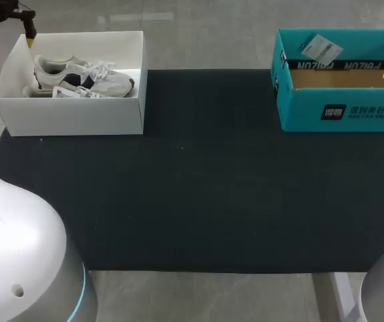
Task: Take the shoe out of the shoebox, open the shoe tongue, remove and reinsert the insole, then place the shoe into the shoebox
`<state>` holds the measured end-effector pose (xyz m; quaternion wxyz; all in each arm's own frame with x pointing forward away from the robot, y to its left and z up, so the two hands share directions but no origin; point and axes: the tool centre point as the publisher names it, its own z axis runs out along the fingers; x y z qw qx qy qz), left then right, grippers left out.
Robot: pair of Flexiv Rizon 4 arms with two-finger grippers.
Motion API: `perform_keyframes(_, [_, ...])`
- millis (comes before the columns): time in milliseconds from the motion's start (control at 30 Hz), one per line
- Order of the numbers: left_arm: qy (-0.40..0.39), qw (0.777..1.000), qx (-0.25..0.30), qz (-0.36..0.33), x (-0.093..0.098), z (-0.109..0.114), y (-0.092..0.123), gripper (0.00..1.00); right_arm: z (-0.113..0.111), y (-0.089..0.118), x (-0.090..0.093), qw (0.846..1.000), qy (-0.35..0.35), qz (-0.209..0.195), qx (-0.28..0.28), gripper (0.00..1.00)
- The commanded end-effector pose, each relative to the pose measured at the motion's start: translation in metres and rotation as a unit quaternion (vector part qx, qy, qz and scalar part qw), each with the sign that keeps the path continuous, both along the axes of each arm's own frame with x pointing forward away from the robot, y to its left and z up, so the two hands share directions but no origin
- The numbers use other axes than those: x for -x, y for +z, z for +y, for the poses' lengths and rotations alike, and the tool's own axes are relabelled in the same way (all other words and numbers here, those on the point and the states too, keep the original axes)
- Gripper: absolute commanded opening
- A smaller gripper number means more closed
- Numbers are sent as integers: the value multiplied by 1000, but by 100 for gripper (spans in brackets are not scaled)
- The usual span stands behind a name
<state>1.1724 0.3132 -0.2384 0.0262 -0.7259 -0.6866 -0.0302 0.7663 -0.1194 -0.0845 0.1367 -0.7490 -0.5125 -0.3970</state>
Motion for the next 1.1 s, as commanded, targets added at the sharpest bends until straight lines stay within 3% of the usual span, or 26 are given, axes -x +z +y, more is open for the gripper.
perform_keyframes(33, [-4, 999, 0, -47, 21, -1, 0, 100, 1, 0, -1, 1000, -1, 1, 1, 100])
perform_keyframes(133, [3, 999, 7, -47, 22, -1, 1, 100, 1, 0, -1, 1000, -1, 1, 1, 100])
perform_keyframes(233, [-2, 999, 15, -44, 36, -3, -1, 100, 1, 0, -1, 1000, -1, 1, 1, 100])
perform_keyframes(433, [4, 999, -21, -37, 62, -8, -16, 100, 1, 0, -1, 1000, -1, 1, 1, 100])
perform_keyframes(600, [0, 999, -5, -38, 77, -11, -32, 100, 1, 0, -1, 1000, -1, 1, 1, 100])
perform_keyframes(833, [-6, 1000, -14, -27, 88, -16, -60, 100, 1, 0, -1, 1000, -1, 1, 1, 100])
perform_keyframes(1100, [-12, 1000, -5, -7, 84, -21, -82, 100, 1, 0, -1, 1000, -1, 1, 1, 100])
